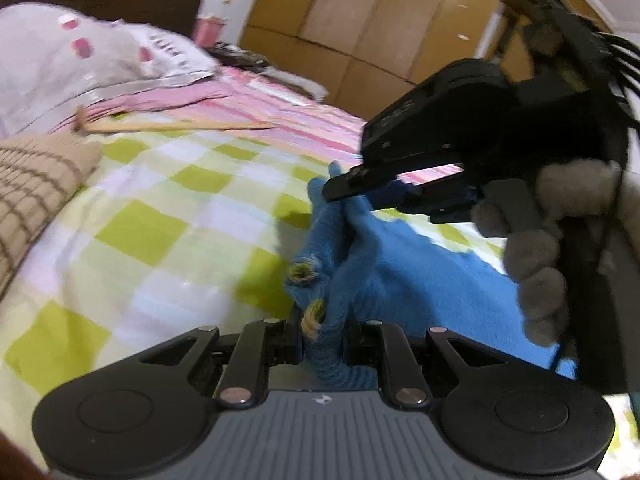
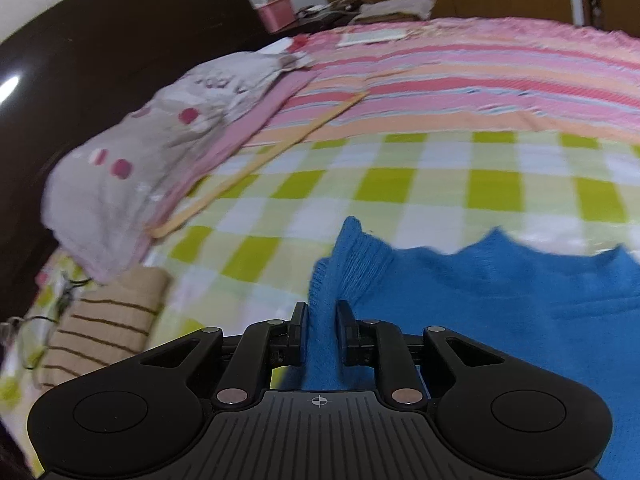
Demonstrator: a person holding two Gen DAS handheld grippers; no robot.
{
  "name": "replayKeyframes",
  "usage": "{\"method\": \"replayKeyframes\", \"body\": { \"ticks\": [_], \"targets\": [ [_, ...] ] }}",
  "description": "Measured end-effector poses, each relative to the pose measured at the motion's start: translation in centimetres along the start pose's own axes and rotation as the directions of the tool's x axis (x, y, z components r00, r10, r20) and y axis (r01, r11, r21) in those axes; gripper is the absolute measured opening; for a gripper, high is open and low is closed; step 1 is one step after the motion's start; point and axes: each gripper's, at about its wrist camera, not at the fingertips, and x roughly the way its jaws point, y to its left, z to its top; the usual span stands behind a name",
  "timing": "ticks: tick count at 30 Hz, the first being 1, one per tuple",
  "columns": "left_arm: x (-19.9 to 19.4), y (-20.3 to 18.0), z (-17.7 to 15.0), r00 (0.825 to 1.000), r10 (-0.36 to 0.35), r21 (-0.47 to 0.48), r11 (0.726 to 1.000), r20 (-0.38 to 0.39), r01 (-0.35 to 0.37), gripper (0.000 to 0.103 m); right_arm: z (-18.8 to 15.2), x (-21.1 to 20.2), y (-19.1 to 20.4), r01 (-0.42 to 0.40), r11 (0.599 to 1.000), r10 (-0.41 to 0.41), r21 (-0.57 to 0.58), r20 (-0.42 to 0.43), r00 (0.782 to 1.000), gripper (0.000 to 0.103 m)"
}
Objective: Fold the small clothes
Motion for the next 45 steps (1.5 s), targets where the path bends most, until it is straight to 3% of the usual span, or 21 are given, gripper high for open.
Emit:
{"method": "replayKeyframes", "body": {
  "ticks": [4,8,14,19,26,33,45],
  "targets": [
    [-0.7,0.9,0.3,0.998,0.061,-0.036,0.998,0.031,-0.060,0.023,-0.1,-0.5,0.4,-0.023,1.000,0.024,-0.002,0.020,1.000,0.017],
    [-1.6,0.9,0.7,0.993,0.084,-0.025,0.996,0.087,-0.082,0.023,-0.1,-1.6,-0.8,0.002,1.000,-0.003,0.029,0.041,0.999,0.017],
    [-1.0,0.8,0.6,0.995,0.081,-0.010,0.997,0.054,-0.081,0.023,-1.1,-3.1,-3.0,0.082,0.995,-0.084,0.048,0.038,0.996,0.017],
    [-0.3,0.7,0.3,0.995,0.100,0.007,0.995,0.016,-0.101,0.023,-3.1,-2.8,-4.4,0.159,0.987,-0.159,0.035,-0.019,0.987,0.017],
    [-0.2,0.5,0.2,0.994,0.105,0.020,0.994,0.015,-0.105,0.023,-3.3,-4.3,-5.3,0.150,0.987,-0.151,0.063,0.024,0.988,0.017],
    [0.0,0.3,-0.1,0.995,0.104,0.032,0.994,0.004,-0.105,0.023,-3.6,-4.0,-6.4,0.168,0.982,-0.169,0.088,-0.002,0.986,0.017],
    [0.3,0.6,0.1,0.996,0.085,0.018,0.996,-0.014,-0.085,0.023,-2.1,-3.1,-4.3,0.163,0.985,-0.163,0.053,0.001,0.987,0.018]
  ]
}}
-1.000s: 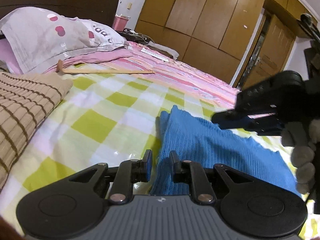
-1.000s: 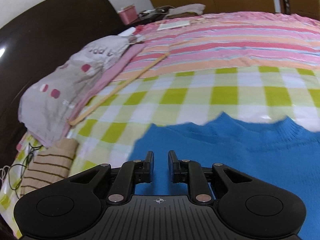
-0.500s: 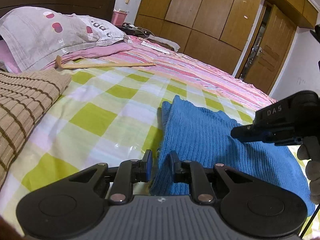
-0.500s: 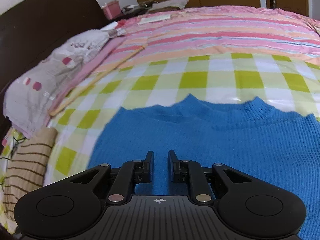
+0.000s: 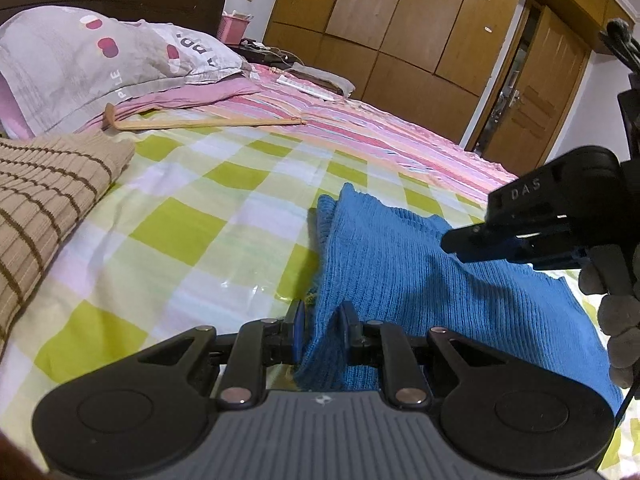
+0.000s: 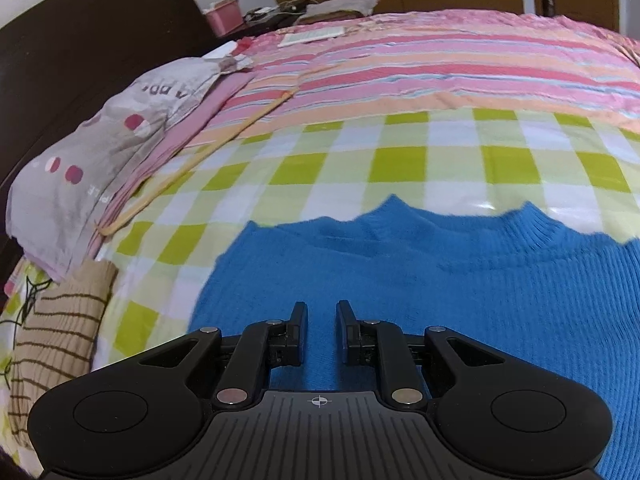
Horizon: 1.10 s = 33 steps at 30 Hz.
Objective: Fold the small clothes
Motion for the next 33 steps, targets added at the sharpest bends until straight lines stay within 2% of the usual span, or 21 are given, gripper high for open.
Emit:
{"method": "replayKeyframes", "body": {
  "ticks": [7,14,17,23,26,30,33],
  "targets": [
    [0.0,0.0,0.1,1.000,-0.003,0.000,1.000,-0.001,0.003,0.023,-0.1,0.4,1.0,0.006,1.000,-0.006,-0.026,-0.015,1.000,0.020],
    [-0.4,-0.1,0.2,1.000,0.004,0.014,1.000,0.022,-0.005,0.023,0.2,-0.8,0.0,0.034,0.999,-0.034,-0.017,0.009,0.999,0.020],
    [-1.1,-0.6,0.2,0.998,0.017,0.057,0.998,0.067,-0.021,0.023,-0.4,-2.8,-2.3,0.060,0.998,-0.061,0.016,0.045,0.997,0.021],
    [-3.0,-2.9,-0.2,0.989,-0.011,0.179,0.984,0.149,-0.016,0.023,-3.2,-7.6,-9.6,0.113,0.981,-0.127,0.158,0.080,0.989,0.022],
    [-4.2,-5.0,-0.9,0.982,-0.056,0.268,0.963,0.181,0.005,0.024,-5.3,-10.4,-13.6,0.095,0.966,-0.124,0.241,0.105,0.987,0.030],
    [-5.5,-9.7,-3.0,0.975,-0.146,0.403,0.913,0.170,0.066,0.033,-8.6,-13.1,-18.6,0.037,0.928,-0.096,0.371,0.142,0.985,0.033],
    [-5.6,-14.0,-5.5,0.967,-0.229,0.524,0.840,0.108,0.140,0.035,-10.4,-13.8,-21.8,-0.011,0.894,-0.063,0.448,0.151,0.987,0.034]
  ]
}}
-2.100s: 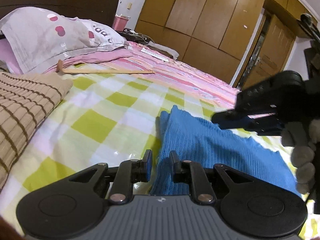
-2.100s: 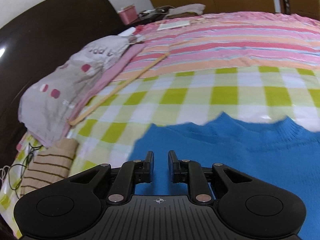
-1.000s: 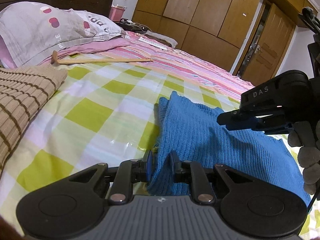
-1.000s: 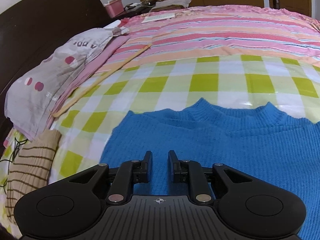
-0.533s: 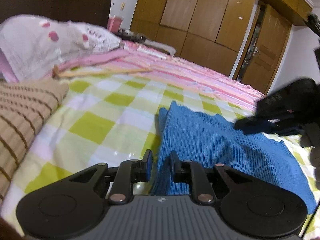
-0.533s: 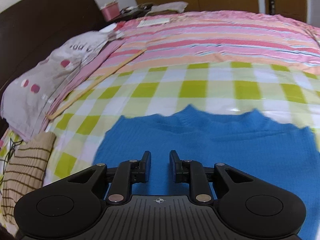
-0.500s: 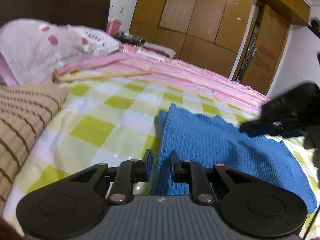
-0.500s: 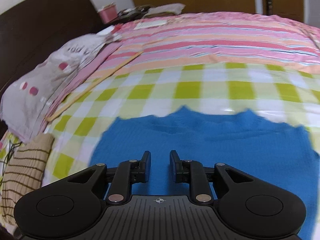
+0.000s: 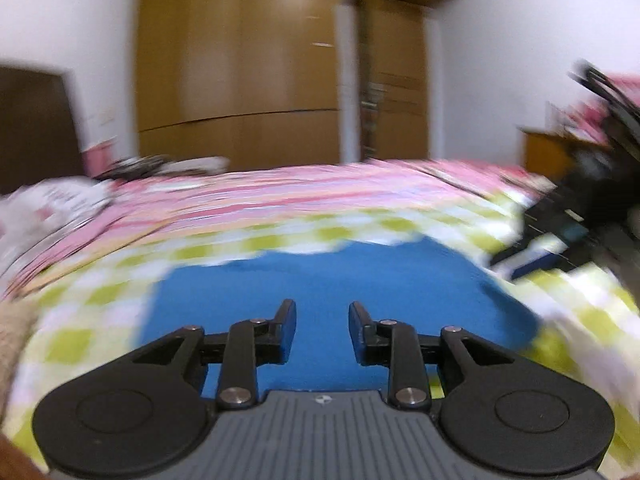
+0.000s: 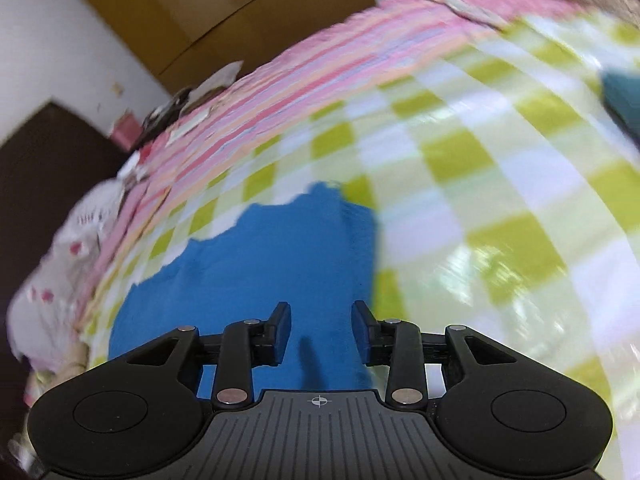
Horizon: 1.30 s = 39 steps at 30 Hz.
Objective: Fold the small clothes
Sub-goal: 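Roll the right tool and close it on the sweater's other side edge, then lift the grasped side edge with the right tool and fold it over the stack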
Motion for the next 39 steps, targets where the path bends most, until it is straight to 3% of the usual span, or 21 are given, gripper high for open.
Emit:
{"method": "replayKeyframes", "body": {
  "ticks": [5,10,15,24,34,35,37,39],
  "targets": [
    [1.4,-7.8,-1.3,0.994,-0.098,0.237,0.966,-0.038,0.104,0.038,0.2,-0.3,-3.9,-0.069,0.991,0.071,0.118,-0.011,0.997,0.035],
    [3.3,-11.4,-1.9,0.997,-0.059,0.361,0.929,-0.058,0.076,0.039,0.9,0.8,-5.2,-0.149,0.975,0.155,0.167,-0.021,0.988,0.042],
    [4.4,-12.0,-1.9,0.996,-0.045,0.381,0.922,-0.081,0.073,0.043,1.8,3.3,-5.1,-0.186,0.962,0.196,0.199,-0.031,0.980,0.048],
    [6.1,-12.9,-1.4,0.996,-0.047,0.394,0.916,-0.077,0.074,0.043,2.6,6.5,-4.7,-0.248,0.934,0.259,0.256,-0.008,0.966,0.046],
    [4.7,-11.9,-1.7,0.993,-0.089,0.371,0.922,-0.081,0.113,0.045,2.9,6.7,-4.0,-0.232,0.955,0.239,0.183,-0.019,0.971,0.043],
    [4.5,-12.0,-1.7,0.993,-0.092,0.376,0.919,-0.078,0.115,0.046,2.9,7.0,-3.8,-0.231,0.955,0.239,0.184,-0.021,0.971,0.042],
    [4.3,-12.0,-1.8,0.992,-0.100,0.393,0.911,-0.077,0.122,0.049,2.9,7.3,-3.7,-0.213,0.961,0.223,0.178,-0.043,0.974,0.024],
    [4.4,-12.0,-1.9,0.991,-0.107,0.417,0.900,-0.077,0.129,0.052,2.9,7.0,-3.9,-0.220,0.958,0.232,0.183,-0.046,0.972,0.020]
  ]
}}
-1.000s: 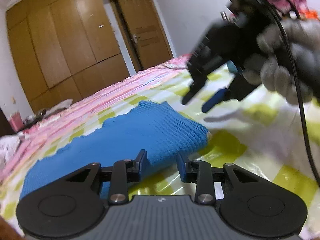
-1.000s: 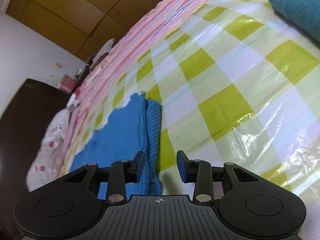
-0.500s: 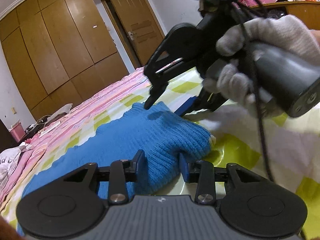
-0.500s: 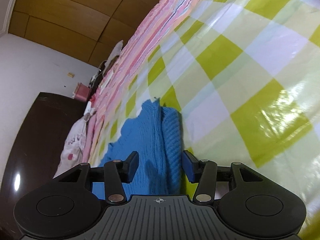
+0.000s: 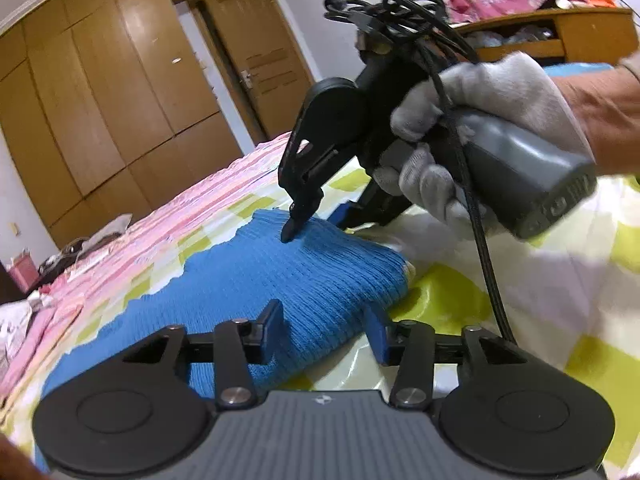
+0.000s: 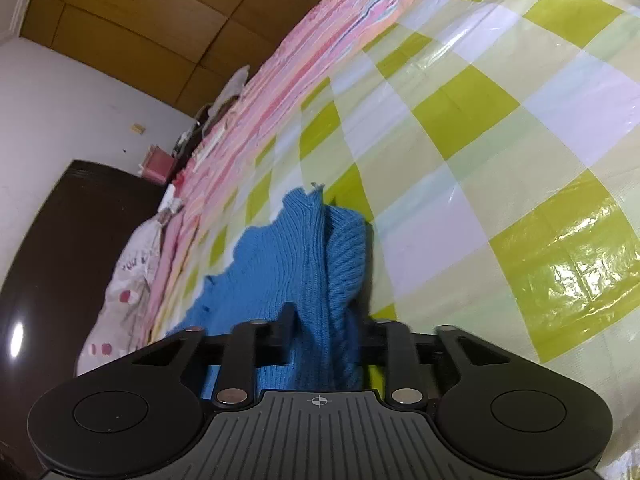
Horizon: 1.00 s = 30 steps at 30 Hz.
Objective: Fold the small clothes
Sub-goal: 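Lift the grasped side edge with the right tool and fold it over the stack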
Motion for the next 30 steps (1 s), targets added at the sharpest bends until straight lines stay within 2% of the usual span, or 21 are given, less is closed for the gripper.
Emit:
{"method": "replayKeyframes", "body": {
  "ticks": [5,8,12,13,15,18,21,24,27,30],
  "targets": [
    [0.2,-1.4,0.0,1.000,-0.022,0.093,0.995,-0.001,0.022,0.057,0.3,-1.0,-0.4,-0.035,0.999,0.035,0.030,0.002,0.999,0.014],
    [0.7,-2.5,0.6,1.000,-0.005,0.167,0.986,0.022,0.001,0.057,0.5,-1.1,0.0,-0.039,0.999,0.039,0.019,-0.002,0.999,0.014],
    [1.5,-2.4,1.4,1.000,0.013,0.147,0.989,0.017,-0.015,0.057,0.8,-1.5,0.2,-0.056,0.998,0.056,0.031,-0.004,0.998,0.014],
    [1.7,-2.1,1.6,1.000,0.017,0.128,0.992,0.012,-0.018,0.054,0.9,-1.6,0.2,-0.059,0.998,0.059,0.036,-0.004,0.998,0.013],
    [1.8,-1.4,2.0,1.000,0.020,0.077,0.997,-0.002,-0.020,0.028,1.0,-1.8,0.5,-0.058,0.998,0.058,0.036,-0.003,0.998,0.013],
    [1.3,0.8,2.5,1.000,0.007,-0.058,0.998,0.004,-0.007,0.019,0.9,-2.1,1.5,-0.061,0.998,0.061,0.024,0.003,0.998,0.013],
    [-0.1,3.3,2.8,0.999,0.010,-0.180,0.984,0.032,-0.004,0.018,1.0,-2.4,3.2,-0.080,0.997,0.080,0.008,0.016,0.997,0.013],
    [-1.8,6.0,2.9,0.998,0.017,-0.297,0.955,0.064,0.003,0.017,1.0,-2.3,5.8,-0.104,0.994,0.105,-0.019,0.025,0.994,0.013],
    [-3.3,8.7,2.5,0.996,0.031,-0.402,0.916,0.086,0.006,0.017,0.6,-1.6,8.7,-0.128,0.990,0.130,-0.054,0.024,0.991,0.013],
    [-5.1,11.9,1.3,0.994,0.050,-0.506,0.863,0.092,0.003,0.017,0.0,-0.5,11.7,-0.154,0.984,0.155,-0.090,0.010,0.988,0.013]
  ]
}}
